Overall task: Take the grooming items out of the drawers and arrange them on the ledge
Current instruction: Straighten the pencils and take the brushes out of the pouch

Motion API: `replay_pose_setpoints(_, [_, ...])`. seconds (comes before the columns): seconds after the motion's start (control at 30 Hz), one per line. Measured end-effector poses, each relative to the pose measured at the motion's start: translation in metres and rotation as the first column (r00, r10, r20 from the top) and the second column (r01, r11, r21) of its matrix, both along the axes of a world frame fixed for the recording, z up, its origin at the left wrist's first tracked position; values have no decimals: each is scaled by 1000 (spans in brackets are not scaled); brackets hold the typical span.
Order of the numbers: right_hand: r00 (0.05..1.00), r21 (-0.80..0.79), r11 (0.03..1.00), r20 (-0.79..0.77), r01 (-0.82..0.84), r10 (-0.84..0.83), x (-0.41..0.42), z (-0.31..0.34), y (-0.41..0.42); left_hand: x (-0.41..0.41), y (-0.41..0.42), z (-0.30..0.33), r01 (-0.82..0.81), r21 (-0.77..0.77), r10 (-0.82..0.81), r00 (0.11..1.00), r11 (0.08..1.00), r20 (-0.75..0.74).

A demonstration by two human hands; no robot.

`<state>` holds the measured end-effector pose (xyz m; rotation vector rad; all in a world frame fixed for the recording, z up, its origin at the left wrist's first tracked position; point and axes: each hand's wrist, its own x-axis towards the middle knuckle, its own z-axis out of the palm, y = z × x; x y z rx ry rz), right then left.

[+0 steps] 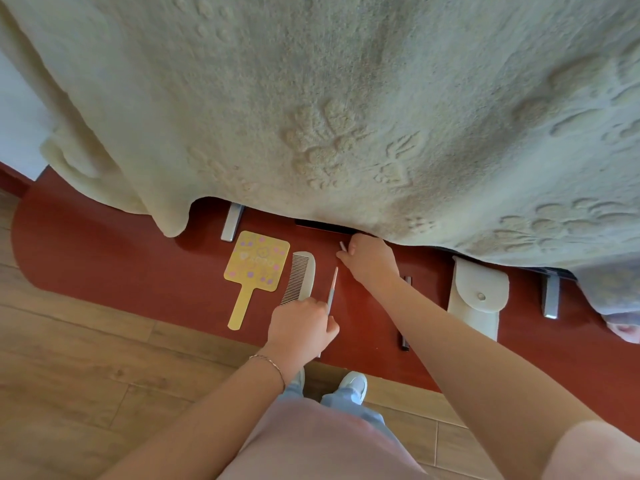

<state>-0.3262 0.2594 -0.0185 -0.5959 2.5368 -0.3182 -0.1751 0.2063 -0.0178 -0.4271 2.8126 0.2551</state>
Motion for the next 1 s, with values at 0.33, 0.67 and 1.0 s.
replay_pose_setpoints(0.33, [994, -66, 994, 64, 90, -86, 0, 2, 1, -10, -3, -4, 27, -9, -26, 1000, 1000, 17])
replay_pose_setpoints(0.67, [992, -197, 980, -123, -35, 10, 6, -10, 14, -8, -2, -3, 65, -30, -64, 998, 997, 22])
replay_pose_setpoints(1.0, [959, -307, 949, -282, -78, -13, 15, -16, 19, -9, -3, -2, 79, -60, -77, 996, 995, 38])
